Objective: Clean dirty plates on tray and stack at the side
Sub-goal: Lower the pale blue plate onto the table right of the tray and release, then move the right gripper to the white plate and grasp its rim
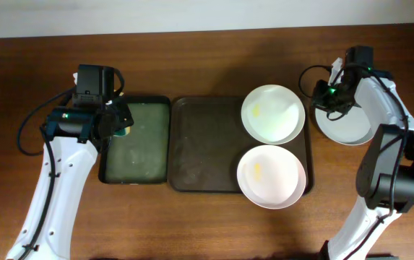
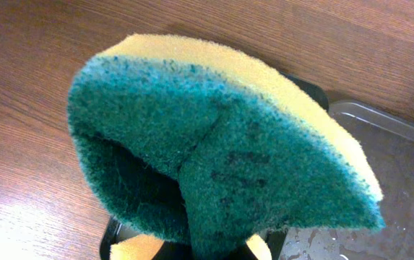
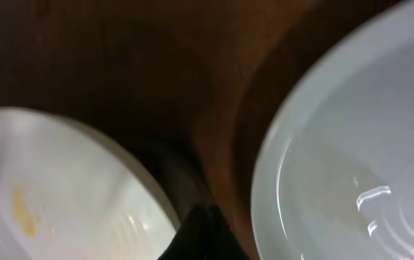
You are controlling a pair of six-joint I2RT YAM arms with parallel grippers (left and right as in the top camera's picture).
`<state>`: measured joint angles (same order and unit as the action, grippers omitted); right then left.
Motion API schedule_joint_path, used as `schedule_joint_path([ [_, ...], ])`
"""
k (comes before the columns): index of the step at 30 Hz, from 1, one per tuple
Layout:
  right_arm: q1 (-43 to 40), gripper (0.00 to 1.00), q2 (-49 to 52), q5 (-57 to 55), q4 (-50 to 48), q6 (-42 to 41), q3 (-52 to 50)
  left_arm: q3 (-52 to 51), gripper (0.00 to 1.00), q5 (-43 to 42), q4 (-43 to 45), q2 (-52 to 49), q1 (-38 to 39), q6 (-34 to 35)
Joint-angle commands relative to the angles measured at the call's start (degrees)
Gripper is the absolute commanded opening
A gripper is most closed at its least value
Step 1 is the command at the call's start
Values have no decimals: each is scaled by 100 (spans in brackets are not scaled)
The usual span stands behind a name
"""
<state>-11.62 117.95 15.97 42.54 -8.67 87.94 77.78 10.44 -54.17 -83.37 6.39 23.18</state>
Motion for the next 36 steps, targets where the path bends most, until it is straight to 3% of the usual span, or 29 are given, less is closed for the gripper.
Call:
schedule_joint_path([
  [1, 35, 4, 138, 136, -238, -66, -31, -2, 0, -35, -44, -20, -17, -96],
  [16, 31, 4, 369, -1305, 37, -560, -13, -2, 0, -31, -52, -20, -17, -96],
  [26, 76, 4, 369, 245, 273, -509, -15, -2, 0, -15, 85, -20, -17, -96],
  [36, 70, 4, 367, 483, 310, -164, -2, -2, 0, -17, 125, -20, -17, -96],
])
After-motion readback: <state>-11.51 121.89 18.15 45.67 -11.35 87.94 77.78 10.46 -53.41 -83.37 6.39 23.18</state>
